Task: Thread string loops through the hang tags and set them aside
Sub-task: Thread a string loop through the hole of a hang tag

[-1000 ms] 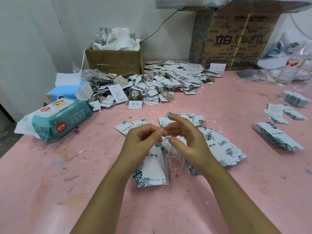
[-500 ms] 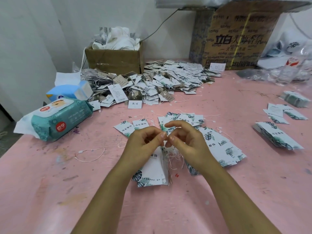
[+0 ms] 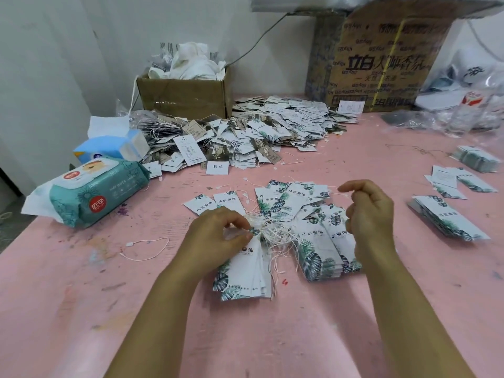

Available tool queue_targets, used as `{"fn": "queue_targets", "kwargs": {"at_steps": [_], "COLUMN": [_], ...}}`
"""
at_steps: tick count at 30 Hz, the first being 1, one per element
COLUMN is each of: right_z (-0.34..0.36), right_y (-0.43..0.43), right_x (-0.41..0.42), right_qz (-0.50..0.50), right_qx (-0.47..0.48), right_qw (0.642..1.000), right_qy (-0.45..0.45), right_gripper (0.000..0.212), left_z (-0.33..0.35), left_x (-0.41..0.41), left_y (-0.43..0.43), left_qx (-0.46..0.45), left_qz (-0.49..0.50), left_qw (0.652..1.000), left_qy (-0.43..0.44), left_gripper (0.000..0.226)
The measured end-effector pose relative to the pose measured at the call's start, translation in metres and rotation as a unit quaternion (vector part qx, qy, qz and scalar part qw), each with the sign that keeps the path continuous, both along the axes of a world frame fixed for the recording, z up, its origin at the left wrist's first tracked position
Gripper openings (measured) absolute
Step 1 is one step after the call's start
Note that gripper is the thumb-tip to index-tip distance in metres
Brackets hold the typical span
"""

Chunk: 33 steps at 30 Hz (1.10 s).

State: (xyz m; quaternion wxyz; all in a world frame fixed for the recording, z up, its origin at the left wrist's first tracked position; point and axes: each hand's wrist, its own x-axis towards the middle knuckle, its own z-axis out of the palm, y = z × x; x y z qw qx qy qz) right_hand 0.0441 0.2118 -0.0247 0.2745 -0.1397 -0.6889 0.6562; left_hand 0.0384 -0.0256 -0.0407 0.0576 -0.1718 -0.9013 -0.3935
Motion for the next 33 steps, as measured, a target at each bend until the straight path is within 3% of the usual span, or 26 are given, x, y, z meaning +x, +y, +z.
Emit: {"fn": "queue_targets", "kwargs": {"at_steps": [3, 8, 10, 15, 20, 23, 28, 30, 33], "right_z": [-0.003, -0.005, -0.003, -0.003, 0.003, 0.005, 0.0, -0.004, -0.011], "right_y": [0.005, 0.006, 0.005, 0.006, 0.012, 0.013, 0.013, 0.013, 0.013], "right_x": [0.0, 0.005, 0.007, 0.008, 0.012, 0.014, 0.009, 0.006, 0.001], "right_qz": [0.029, 0.101, 0.127, 0.173, 0.233, 0.26, 0.236, 0.204, 0.155], "right_qx": [0.16, 0.301, 0.304, 0.272, 0.235, 0.26, 0.291, 0.304, 0.312], "right_qw": [0.982, 0.916, 0.9, 0.895, 0.885, 0.871, 0.862, 0.866, 0.889], "right_qy": [-0.092, -0.245, -0.287, -0.308, -0.326, -0.326, -0.341, -0.34, -0.298], "right_gripper": [0.034, 0.018, 0.018, 0.051, 0.057, 0.042, 0.065, 0.061, 0.036], "left_z": [-0.002, -0.006, -0.007, -0.009, -0.008, -0.007, -0.003, -0.001, 0.0], "left_x": [-0.001, -0.003, -0.003, -0.004, -0.005, -0.005, -0.003, -0.002, 0.0], "left_y": [-0.003, -0.006, -0.006, -0.004, -0.004, -0.002, 0.001, 0.002, 0.005], "left_qx": [-0.009, -0.023, -0.015, 0.006, 0.024, 0.028, 0.055, 0.087, 0.127], "left_qz": [0.012, 0.021, 0.033, 0.063, 0.093, 0.099, 0.092, 0.09, 0.082], "left_qw": [1.0, 0.999, 0.998, 0.997, 0.995, 0.994, 0.994, 0.992, 0.988], "left_qy": [-0.012, -0.039, -0.047, -0.051, -0.026, -0.024, -0.008, -0.008, -0.013], "left_gripper": [0.015, 0.026, 0.028, 0.026, 0.026, 0.027, 0.026, 0.025, 0.023]}}
